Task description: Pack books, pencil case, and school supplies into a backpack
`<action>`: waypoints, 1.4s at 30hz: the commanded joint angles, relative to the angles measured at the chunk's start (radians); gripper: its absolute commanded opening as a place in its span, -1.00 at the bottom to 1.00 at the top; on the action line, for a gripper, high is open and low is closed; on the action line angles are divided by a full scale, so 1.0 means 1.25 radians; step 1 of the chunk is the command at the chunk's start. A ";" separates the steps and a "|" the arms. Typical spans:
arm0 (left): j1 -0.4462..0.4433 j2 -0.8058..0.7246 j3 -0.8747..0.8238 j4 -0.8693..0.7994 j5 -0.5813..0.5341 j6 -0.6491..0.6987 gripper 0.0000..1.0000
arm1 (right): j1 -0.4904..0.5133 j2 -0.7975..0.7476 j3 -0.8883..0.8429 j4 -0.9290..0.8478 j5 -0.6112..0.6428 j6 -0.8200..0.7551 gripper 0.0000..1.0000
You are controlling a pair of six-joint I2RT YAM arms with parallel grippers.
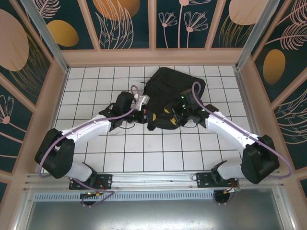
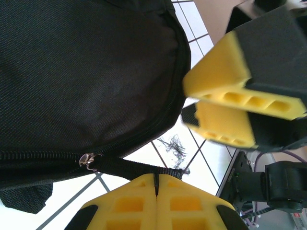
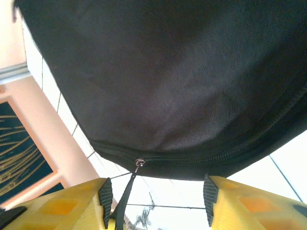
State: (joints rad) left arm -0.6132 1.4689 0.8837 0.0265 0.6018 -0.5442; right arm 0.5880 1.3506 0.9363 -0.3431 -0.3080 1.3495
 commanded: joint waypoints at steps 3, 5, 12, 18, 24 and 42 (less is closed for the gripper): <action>0.001 -0.020 0.020 0.043 0.034 -0.008 -1.00 | 0.058 0.023 -0.016 0.071 0.034 0.152 0.28; 0.000 -0.026 0.016 0.043 0.035 -0.008 -1.00 | 0.074 0.018 -0.029 0.079 0.056 0.186 0.27; 0.000 -0.045 -0.002 0.054 0.037 -0.011 -1.00 | 0.124 0.020 -0.050 0.081 0.130 0.251 0.16; -0.011 -0.082 -0.030 0.067 0.034 -0.024 -1.00 | 0.122 0.075 -0.007 0.050 0.179 0.204 -0.06; -0.026 -0.123 -0.070 0.079 0.020 -0.040 -1.00 | 0.126 0.127 0.031 0.026 0.175 0.123 -0.67; -0.036 -0.266 -0.199 0.087 -0.052 -0.084 -1.00 | 0.151 0.134 0.111 -0.130 0.149 -0.375 -1.00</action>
State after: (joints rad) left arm -0.6441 1.1736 0.6346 0.0696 0.5056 -0.6380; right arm 0.7826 1.5993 1.1110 -0.4259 -0.2070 1.0031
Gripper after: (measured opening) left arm 0.059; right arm 0.065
